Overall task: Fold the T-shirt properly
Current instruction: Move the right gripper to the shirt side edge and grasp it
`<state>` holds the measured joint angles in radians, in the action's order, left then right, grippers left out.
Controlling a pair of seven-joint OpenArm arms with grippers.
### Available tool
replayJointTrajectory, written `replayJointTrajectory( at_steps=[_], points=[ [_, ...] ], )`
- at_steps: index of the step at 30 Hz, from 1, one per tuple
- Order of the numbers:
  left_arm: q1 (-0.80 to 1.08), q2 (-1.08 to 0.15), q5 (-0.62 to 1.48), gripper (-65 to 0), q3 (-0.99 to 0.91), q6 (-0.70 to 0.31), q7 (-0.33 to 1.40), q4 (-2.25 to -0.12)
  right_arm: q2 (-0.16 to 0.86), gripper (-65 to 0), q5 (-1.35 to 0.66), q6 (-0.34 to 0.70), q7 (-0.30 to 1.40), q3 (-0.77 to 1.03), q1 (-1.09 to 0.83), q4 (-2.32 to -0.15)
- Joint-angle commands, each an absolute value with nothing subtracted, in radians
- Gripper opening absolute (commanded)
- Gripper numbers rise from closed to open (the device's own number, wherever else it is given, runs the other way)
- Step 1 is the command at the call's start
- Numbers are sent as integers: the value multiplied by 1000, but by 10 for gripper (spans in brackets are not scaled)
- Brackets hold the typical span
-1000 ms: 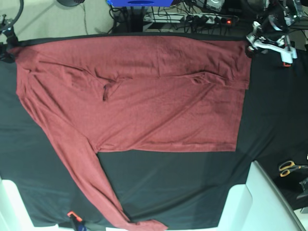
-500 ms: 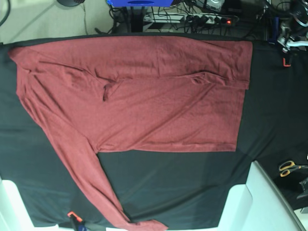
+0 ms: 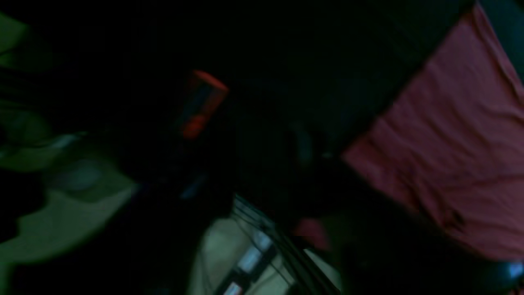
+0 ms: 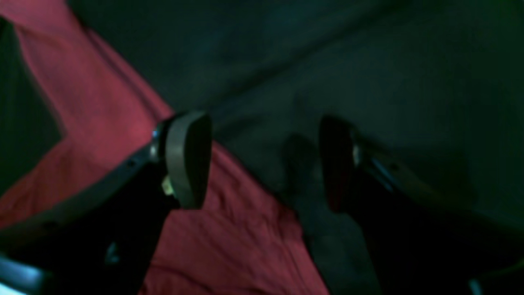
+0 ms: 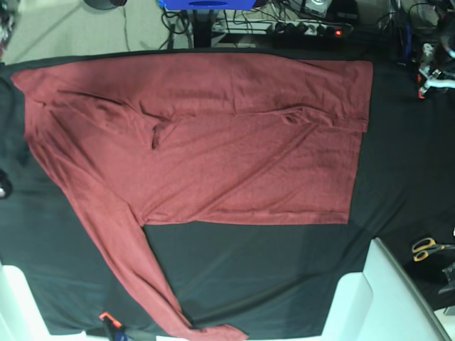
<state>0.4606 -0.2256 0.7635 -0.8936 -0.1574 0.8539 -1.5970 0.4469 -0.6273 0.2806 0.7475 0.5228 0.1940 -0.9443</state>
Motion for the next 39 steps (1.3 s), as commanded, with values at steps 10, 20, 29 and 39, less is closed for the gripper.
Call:
replayJointTrajectory(
  at_steps=[10,20,29,39],
  points=[
    [455,-260,760,-625,-895,-334,837,-1612,498,-255,-613,409,536,289,424,-515],
    [455,-265,760,-625,-895,-334,837,-1612,446,-254,-611,432,503,156,441,-435],
    [458,-260,760,-625,-894,-334,837,-1612,401,-257,-613,432,492,133,441,-447],
    [458,-257,760,-625,-894,-332,837,-1612,400,-258,-611,432,552,131,463,-553]
  ],
)
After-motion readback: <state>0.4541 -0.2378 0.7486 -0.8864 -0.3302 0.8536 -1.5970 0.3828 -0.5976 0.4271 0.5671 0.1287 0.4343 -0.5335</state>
